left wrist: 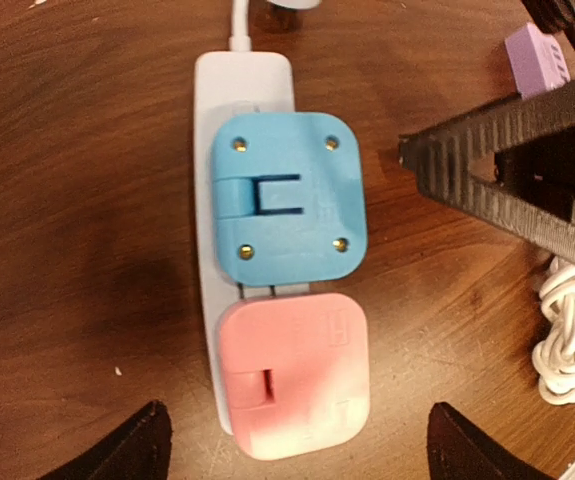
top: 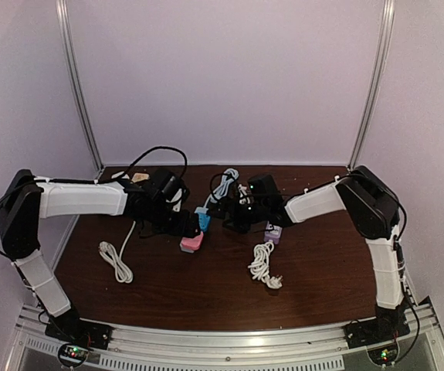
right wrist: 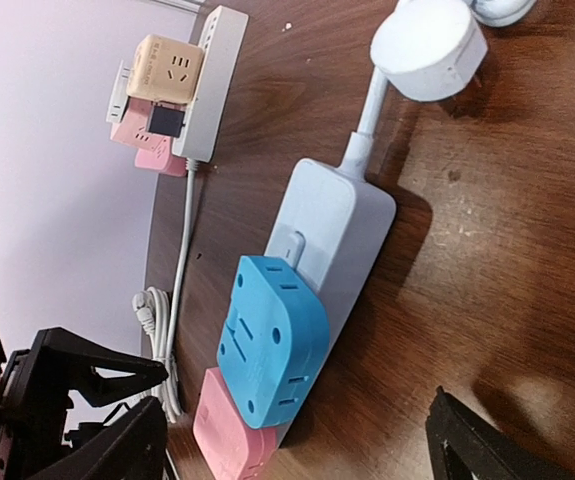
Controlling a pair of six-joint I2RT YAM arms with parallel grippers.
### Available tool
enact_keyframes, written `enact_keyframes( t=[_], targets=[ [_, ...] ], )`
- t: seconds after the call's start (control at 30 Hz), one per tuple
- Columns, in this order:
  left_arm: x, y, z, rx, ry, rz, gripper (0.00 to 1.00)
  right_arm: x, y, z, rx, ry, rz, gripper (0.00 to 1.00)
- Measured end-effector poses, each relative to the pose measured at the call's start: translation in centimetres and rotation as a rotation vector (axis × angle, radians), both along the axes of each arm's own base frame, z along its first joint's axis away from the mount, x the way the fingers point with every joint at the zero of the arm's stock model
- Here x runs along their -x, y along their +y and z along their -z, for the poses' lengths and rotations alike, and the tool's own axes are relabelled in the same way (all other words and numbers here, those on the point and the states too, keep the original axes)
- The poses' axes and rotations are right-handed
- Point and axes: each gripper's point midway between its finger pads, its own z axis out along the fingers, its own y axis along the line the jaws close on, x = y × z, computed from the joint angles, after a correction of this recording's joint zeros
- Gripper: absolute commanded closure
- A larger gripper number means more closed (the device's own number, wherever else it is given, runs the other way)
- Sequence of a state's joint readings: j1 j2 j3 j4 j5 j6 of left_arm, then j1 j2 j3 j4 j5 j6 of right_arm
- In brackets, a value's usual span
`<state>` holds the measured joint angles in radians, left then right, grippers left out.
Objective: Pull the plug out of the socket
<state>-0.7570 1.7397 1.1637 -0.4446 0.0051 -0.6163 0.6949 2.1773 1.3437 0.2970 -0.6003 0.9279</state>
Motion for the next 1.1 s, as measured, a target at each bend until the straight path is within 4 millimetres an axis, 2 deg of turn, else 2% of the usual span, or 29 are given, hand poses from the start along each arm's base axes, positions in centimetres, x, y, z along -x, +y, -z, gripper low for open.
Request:
enact_keyframes(
  t=[0.1,0.27,0.47,0.6,0.87,1.1],
  targets=[
    [-0.2,1.6,0.0,0.037,0.011,-0.031,0.24,0.2,0.7,0.1,-0.026,0.009,-0.013,0.16],
    [0.4,3.2,2.5,0.079,0.095,-0.056,0.32,0.5,1.5,0.6,-0.063,0.032,-0.033,0.28],
    [0.3,2.1,2.8,0.144,0.112,-0.030,0.40,0.5,2.2,1.1,-0.103,0.064,-0.037,0.37],
    [0.1,2.3,3.5,0.161,0.126,-0.038,0.47,0.5,2.4,1.4,-0.124,0.083,-0.037,0.42],
    [-0.4,1.9,3.4,0.199,0.111,-0.033,0.60,0.3,3.8,1.0,-0.186,0.107,-0.052,0.54],
    [-0.6,1.7,3.2,0.209,0.098,-0.030,0.68,0.4,4.6,1.2,-0.228,0.145,-0.058,0.77]
  ],
)
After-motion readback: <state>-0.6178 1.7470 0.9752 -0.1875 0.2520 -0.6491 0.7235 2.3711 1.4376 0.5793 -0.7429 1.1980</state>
